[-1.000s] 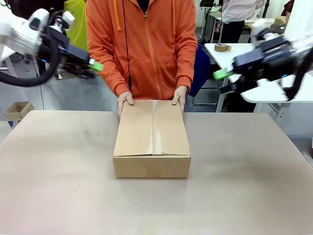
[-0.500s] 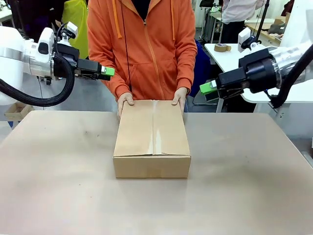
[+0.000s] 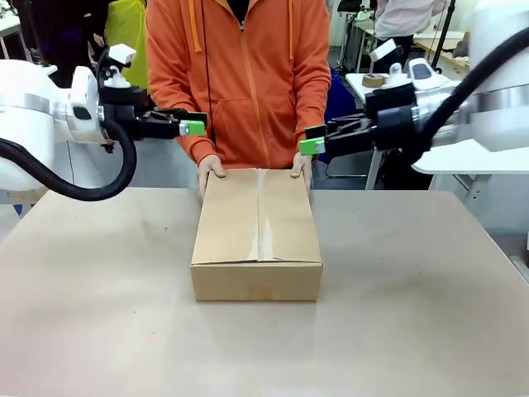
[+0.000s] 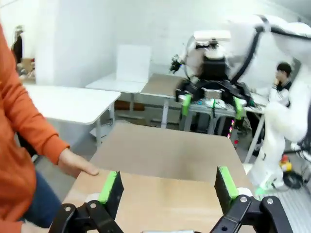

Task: Pack the gift set into the box.
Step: Press and hold the closed box until the human finishes sealing it.

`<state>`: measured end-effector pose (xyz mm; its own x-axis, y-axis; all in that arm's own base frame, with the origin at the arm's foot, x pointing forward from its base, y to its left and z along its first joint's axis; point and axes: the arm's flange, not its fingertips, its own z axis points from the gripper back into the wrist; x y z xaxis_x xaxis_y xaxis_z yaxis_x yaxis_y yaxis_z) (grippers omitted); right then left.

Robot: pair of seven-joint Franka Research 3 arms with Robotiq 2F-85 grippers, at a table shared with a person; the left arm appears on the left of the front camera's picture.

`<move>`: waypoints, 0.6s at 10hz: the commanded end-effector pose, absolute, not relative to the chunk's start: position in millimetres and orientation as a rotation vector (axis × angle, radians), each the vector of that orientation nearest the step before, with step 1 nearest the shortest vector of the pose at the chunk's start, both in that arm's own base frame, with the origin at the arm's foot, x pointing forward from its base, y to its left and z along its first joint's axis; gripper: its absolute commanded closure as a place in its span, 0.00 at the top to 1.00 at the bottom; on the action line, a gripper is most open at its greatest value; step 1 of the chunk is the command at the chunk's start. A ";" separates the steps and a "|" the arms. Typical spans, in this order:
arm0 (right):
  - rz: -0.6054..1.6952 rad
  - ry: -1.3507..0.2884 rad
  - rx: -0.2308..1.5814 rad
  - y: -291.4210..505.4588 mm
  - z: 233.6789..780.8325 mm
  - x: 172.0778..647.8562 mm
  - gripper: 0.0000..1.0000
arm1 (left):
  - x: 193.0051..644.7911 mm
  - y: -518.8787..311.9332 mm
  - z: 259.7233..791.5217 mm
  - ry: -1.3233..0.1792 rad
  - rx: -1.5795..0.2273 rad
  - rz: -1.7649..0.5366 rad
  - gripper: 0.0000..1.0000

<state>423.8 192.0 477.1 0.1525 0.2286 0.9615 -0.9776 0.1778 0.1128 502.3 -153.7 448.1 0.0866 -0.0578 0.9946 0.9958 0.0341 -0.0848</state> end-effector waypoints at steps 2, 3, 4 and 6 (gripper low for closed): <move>1.099 -1.008 0.975 192.0 477.1 423.8 1.00 | 500.0 -138.9 423.4 -1.082 -1.079 -1.128 1.00; 1.099 -1.008 0.975 192.0 477.1 423.8 1.00 | 501.2 -152.2 432.4 -1.093 -1.170 -1.206 1.00; 1.099 -1.008 0.975 192.0 477.1 423.8 1.00 | 501.2 -152.2 432.4 -1.093 -1.170 -1.206 1.00; 1.231 -1.031 1.035 206.2 438.3 465.0 1.00 | 504.3 -167.6 406.7 -1.073 -1.168 -1.329 1.00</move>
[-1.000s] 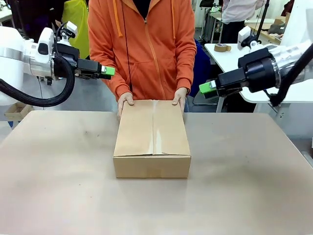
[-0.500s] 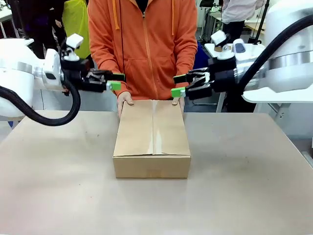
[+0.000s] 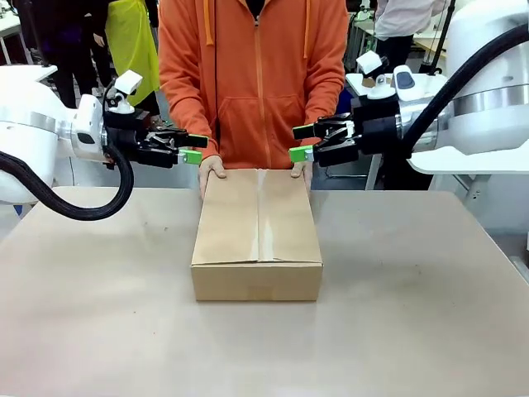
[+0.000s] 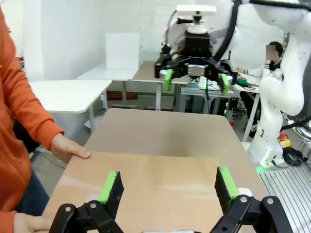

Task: Pack the gift set into the box.
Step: Press and hold the closed box until the human finishes sealing it.

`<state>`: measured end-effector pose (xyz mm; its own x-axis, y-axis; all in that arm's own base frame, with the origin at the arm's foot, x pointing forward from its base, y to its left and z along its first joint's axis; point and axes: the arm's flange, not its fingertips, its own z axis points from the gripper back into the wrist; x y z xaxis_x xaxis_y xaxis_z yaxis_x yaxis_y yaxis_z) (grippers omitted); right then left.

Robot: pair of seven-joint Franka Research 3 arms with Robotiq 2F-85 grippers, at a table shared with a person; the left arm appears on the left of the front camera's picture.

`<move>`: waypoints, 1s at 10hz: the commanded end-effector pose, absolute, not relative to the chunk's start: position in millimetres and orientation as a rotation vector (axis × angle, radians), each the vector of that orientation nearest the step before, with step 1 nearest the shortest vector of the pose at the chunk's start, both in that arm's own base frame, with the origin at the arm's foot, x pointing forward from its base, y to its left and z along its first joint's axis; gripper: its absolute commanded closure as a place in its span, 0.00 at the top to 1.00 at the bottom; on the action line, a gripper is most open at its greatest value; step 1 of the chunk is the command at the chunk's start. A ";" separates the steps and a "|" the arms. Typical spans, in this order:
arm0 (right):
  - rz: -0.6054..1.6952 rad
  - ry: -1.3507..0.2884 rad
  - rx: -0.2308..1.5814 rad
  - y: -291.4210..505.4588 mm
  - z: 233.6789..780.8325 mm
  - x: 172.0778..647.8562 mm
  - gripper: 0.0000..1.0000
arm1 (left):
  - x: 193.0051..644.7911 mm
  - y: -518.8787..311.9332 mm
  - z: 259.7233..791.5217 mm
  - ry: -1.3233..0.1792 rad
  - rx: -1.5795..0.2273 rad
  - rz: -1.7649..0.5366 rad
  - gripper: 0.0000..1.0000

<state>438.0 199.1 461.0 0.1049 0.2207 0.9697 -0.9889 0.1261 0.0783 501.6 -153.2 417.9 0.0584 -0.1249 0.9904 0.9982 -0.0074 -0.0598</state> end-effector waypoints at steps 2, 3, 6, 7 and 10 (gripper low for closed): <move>1.234 -0.983 1.108 220.8 415.9 488.9 1.00 | 506.5 -181.1 377.5 -1.056 -1.118 -1.306 1.00; 1.245 -0.974 1.087 225.2 406.8 497.6 1.00 | 506.4 -186.2 367.8 -1.083 -1.050 -1.355 1.00; 1.365 -0.988 1.088 240.9 366.9 531.3 1.00 | 520.7 -202.6 339.9 -1.109 -0.876 -1.432 1.00; 1.407 -0.957 1.071 242.6 351.1 541.2 1.00 | 520.1 -206.3 334.8 -1.117 -0.819 -1.453 1.00; 1.444 -0.898 1.017 237.8 315.6 550.4 1.00 | 528.2 -209.2 327.1 -1.055 -0.815 -1.431 1.00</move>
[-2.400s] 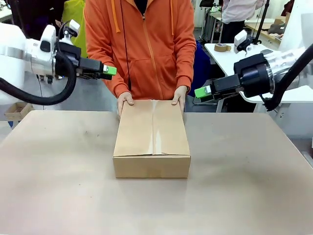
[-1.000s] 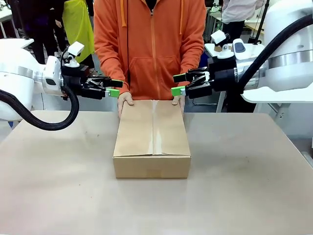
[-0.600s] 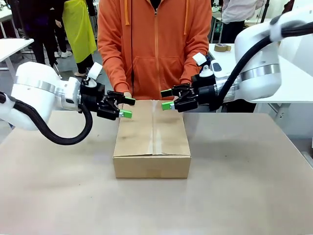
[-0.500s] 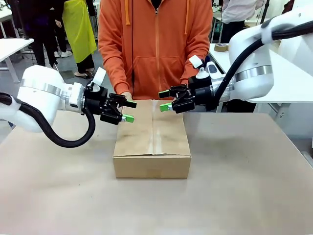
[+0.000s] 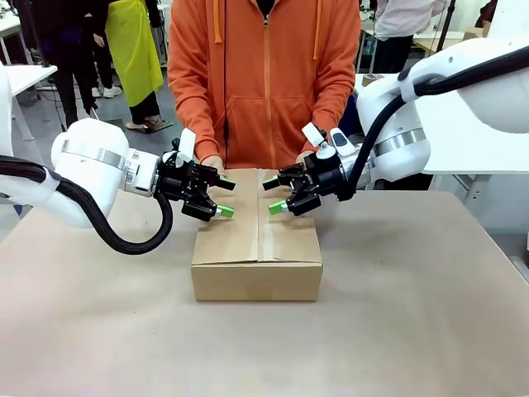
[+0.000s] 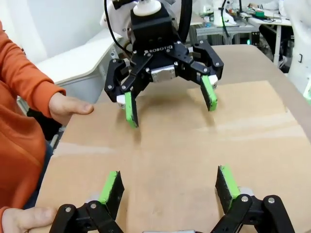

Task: Pack the gift set into the box.
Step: Press and hold the closed box until the human finishes sealing it.

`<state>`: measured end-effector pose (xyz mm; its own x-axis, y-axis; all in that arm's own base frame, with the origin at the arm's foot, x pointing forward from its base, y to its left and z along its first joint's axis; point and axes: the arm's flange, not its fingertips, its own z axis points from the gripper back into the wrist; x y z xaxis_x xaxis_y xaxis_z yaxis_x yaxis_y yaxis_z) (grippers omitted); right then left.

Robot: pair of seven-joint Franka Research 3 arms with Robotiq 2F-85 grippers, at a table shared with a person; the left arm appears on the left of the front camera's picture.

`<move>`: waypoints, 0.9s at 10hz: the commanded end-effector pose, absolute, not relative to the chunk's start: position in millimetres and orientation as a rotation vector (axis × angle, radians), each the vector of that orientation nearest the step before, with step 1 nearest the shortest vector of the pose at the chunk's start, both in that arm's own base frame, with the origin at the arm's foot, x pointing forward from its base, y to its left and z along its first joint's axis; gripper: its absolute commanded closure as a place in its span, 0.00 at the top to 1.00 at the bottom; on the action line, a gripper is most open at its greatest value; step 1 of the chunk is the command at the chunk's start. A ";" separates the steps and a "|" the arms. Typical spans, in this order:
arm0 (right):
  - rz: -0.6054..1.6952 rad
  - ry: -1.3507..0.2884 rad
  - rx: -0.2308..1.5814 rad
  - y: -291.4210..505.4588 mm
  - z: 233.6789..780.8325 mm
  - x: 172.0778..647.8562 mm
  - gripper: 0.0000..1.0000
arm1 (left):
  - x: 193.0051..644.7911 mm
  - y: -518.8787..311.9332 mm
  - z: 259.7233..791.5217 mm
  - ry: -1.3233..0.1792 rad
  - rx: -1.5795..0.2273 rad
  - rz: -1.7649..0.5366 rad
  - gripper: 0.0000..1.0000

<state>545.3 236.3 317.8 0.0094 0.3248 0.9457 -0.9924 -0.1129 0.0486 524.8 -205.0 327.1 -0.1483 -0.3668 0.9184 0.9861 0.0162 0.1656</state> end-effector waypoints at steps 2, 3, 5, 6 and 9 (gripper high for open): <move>1.396 -0.880 1.015 229.6 302.0 548.7 1.00 | 533.3 -210.0 322.6 -1.002 -0.836 -1.414 1.00; 1.371 -0.891 0.999 223.9 299.7 548.8 1.00 | 535.0 -210.7 320.3 -0.972 -0.844 -1.426 1.00; 1.356 -0.924 0.901 217.0 290.4 547.1 1.00 | 538.1 -210.5 317.7 -0.888 -0.885 -1.486 1.00; 1.347 -0.952 0.871 215.2 285.2 546.4 1.00 | 539.7 -210.7 318.5 -0.868 -0.901 -1.493 1.00; 1.331 -0.976 0.854 217.2 273.2 546.6 1.00 | 543.7 -210.2 317.9 -0.887 -0.841 -1.452 1.00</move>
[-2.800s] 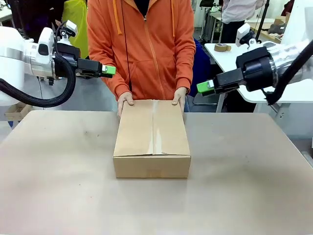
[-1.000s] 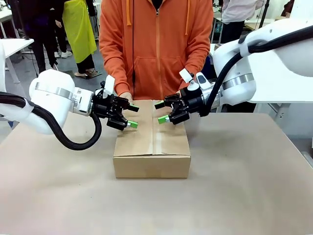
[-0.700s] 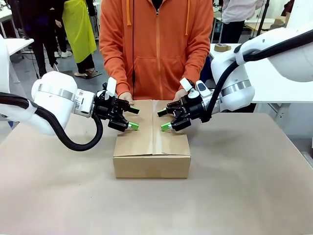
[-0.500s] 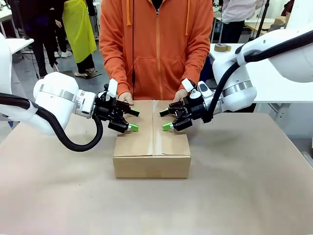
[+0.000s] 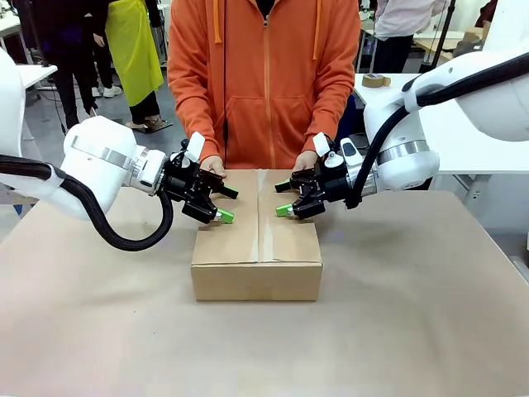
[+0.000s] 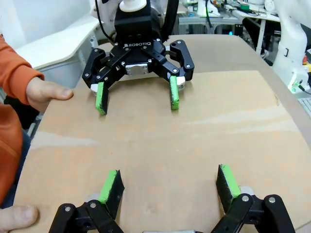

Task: Pack the gift set into the box.
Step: Press and hold the closed box until the human finishes sealing it.

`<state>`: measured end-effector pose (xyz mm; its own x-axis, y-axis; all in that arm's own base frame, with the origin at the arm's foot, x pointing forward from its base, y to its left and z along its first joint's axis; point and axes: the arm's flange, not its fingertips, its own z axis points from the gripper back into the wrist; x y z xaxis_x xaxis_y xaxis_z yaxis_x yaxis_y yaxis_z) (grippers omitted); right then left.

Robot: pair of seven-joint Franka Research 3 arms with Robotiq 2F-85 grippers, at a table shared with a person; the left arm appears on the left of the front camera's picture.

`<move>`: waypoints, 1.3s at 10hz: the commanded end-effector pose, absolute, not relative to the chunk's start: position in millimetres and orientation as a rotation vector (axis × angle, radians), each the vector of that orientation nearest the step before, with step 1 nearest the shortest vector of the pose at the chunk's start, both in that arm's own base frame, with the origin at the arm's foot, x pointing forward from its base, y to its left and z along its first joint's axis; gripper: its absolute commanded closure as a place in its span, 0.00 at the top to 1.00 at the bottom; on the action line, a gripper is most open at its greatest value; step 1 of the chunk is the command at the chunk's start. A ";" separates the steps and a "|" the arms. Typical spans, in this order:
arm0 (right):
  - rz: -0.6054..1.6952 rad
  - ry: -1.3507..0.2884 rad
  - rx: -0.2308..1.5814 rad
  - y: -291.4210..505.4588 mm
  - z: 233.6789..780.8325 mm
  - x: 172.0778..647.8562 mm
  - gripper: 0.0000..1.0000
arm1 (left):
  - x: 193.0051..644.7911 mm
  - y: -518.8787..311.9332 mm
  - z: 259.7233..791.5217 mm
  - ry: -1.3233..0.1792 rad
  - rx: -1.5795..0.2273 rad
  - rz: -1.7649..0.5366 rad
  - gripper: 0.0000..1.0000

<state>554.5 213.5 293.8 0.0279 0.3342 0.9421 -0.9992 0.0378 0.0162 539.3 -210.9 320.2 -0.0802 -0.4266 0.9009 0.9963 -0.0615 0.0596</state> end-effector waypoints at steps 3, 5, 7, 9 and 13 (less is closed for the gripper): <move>1.320 -0.943 0.942 213.3 295.8 555.8 1.00 | 537.7 -212.0 319.9 -0.900 -0.882 -1.476 1.00; 1.320 -0.943 0.942 213.3 295.8 555.8 1.00 | 537.7 -212.0 319.9 -0.900 -0.882 -1.476 1.00; 1.320 -0.943 0.942 213.3 295.8 555.8 1.00 | 537.7 -212.0 319.9 -0.900 -0.882 -1.476 1.00; 1.320 -0.943 0.942 213.3 295.8 555.8 1.00 | 537.7 -212.0 319.9 -0.900 -0.882 -1.476 1.00; 1.320 -0.943 0.942 213.3 295.8 555.8 1.00 | 537.7 -212.0 319.9 -0.900 -0.882 -1.476 1.00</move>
<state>555.0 212.9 297.0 0.0255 0.3262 0.9450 -0.9994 0.0315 0.0161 539.1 -211.3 321.1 -0.0811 -0.4235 0.9023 0.9962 -0.0640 0.0595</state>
